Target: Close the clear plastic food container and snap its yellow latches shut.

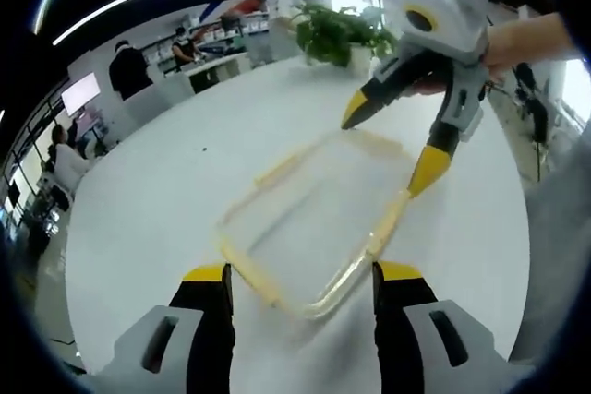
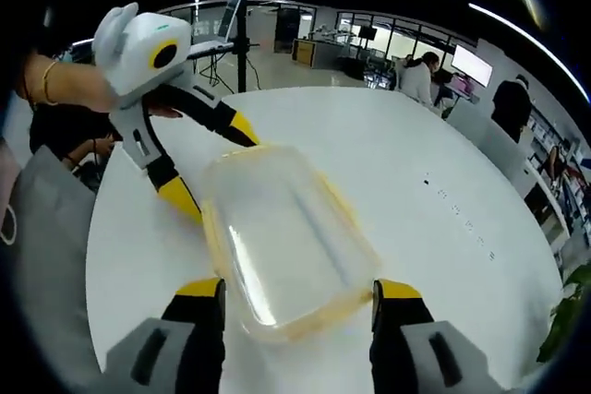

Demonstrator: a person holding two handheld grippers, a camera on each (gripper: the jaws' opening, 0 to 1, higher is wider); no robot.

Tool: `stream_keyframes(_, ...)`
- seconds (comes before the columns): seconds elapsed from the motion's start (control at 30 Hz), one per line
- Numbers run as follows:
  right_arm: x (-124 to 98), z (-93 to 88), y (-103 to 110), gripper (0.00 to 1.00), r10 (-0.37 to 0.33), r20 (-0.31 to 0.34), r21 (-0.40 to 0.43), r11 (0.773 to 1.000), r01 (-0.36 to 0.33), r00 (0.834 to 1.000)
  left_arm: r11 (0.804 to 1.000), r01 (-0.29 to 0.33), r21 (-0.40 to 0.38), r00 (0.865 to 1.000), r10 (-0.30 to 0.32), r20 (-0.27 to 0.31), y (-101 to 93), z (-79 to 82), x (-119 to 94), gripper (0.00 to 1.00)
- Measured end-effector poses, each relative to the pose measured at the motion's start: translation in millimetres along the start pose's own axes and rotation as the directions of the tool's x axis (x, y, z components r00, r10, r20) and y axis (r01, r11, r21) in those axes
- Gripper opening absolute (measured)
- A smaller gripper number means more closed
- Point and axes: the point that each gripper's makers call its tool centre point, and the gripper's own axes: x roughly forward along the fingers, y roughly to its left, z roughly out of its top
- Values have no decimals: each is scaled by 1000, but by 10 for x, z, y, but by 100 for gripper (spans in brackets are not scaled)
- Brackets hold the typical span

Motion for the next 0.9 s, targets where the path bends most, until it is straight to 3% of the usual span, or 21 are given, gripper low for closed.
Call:
stream_keyframes(0.23, 81, 49, -204, 63, 1, -1, -14, 1000, -1, 1000, 999, -31, -10, 1000, 31, -3, 136, 79, 114, 57)
stream_keyframes(0.37, 108, 71, -317, 63, 18, -20, -24, 1000, -19, 1000, 997, -58, 44, 998, 60, -28, 246, 79, 162, 49)
stream_keyframes(0.9, 183, 124, -480, 63, 8, -34, -34, 999, -9, 999, 997, -75, 0, 997, 75, -26, 420, 122, 233, 46)
